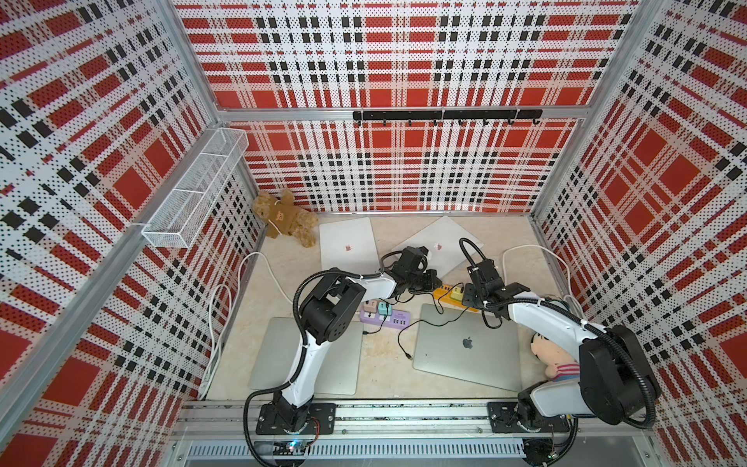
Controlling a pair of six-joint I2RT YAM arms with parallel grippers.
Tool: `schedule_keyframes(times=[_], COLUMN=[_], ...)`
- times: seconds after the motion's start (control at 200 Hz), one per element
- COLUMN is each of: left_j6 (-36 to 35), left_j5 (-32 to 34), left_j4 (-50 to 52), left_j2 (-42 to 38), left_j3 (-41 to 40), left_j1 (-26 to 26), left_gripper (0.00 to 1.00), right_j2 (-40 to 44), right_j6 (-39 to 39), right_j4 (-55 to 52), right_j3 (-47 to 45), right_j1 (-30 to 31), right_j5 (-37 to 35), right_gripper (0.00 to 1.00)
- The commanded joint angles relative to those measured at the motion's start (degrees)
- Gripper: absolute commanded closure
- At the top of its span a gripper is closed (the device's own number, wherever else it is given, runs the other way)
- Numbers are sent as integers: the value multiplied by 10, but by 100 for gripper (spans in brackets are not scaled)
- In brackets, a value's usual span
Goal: Unplug the laptop charger
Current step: Remove the plug from the socket.
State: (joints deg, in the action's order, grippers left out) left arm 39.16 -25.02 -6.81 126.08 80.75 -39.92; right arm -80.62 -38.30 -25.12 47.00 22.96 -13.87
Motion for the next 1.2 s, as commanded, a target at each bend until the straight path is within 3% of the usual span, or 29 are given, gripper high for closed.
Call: schedule_keyframes(times=[0.0, 0.261, 0.551, 0.737, 0.902, 1.047, 1.197], left_j6=[-11, -11, -5, -1, 0, -1, -3], left_j5=[13, 16, 24, 17, 16, 21, 29], left_j4=[42, 44, 44, 43, 43, 43, 44], left_j2=[15, 16, 19, 24, 26, 27, 30], left_j3=[-16, -19, -23, -20, -19, -23, -24], left_j1=[-4, -5, -4, -3, -4, -4, -4], left_gripper=[100, 100, 100, 100, 100, 100, 100], right_j2=[-12, -22, -2, 23, 21, -9, -6], right_j6=[2, 2, -11, -28, -15, 1, -3], right_j4=[18, 21, 40, 76, 67, 10, 18], right_j3=[10, 8, -6, -33, -25, 16, 15], right_j1=[-5, -5, -9, -41, -41, -15, -13], right_j5=[-8, -4, 17, 101, 95, 37, 48], right_gripper=[49, 59, 63, 65, 67, 67, 68])
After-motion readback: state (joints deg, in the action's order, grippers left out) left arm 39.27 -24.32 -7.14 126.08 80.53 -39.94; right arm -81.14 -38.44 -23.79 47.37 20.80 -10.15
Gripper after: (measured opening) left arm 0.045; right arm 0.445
